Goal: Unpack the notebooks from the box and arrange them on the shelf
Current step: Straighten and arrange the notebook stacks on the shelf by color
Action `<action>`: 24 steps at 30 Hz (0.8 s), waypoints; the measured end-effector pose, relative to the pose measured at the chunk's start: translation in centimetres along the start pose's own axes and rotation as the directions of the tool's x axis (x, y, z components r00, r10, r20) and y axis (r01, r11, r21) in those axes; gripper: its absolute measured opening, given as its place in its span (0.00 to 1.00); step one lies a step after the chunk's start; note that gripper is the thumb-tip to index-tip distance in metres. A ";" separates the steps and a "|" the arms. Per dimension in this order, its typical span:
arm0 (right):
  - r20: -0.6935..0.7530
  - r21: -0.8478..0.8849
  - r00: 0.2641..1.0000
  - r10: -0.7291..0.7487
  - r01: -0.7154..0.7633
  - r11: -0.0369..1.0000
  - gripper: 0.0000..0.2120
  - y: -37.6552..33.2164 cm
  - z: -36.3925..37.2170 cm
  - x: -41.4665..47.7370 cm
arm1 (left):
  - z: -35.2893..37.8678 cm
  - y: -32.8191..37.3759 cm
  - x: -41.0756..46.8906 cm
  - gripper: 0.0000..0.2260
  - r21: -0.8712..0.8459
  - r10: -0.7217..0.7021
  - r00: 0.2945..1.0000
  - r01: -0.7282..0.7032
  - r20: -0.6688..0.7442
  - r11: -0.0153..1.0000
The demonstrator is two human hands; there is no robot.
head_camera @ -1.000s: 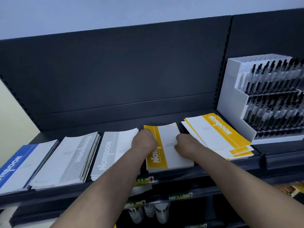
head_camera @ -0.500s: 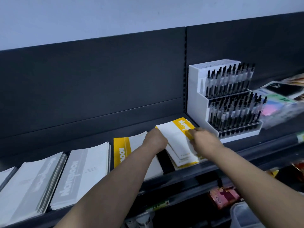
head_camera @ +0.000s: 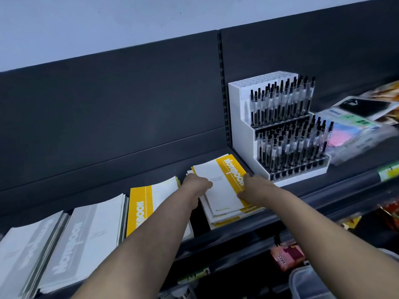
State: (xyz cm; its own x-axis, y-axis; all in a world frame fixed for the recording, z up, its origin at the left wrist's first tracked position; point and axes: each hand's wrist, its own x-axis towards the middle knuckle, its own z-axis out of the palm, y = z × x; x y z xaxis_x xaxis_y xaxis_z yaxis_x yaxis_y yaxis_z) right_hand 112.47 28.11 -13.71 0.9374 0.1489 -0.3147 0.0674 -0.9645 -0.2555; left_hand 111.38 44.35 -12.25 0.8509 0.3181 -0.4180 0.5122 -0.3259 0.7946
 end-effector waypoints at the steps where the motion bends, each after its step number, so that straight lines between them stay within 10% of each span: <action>1: 0.004 -0.004 1.000 -0.004 0.004 1.000 0.34 0.1 0.0 0.0 | 0.0 0.0 0.2 0.15 -0.041 -0.016 1.000 0.016 0.000 0.999; 24: -0.016 0.210 1.000 -0.020 0.023 0.977 0.44 0.6 0.2 -0.1 | 0.3 0.0 0.1 0.09 -0.204 0.022 1.000 -0.022 -0.002 0.979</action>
State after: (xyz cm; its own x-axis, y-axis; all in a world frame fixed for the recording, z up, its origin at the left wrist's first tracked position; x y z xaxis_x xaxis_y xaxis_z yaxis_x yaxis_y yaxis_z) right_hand 112.34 27.55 -13.97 0.9414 0.1642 -0.2946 0.0153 -0.8933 -0.4492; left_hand 111.44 44.11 -12.44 0.8617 0.3126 -0.3997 0.4589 -0.1441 0.8767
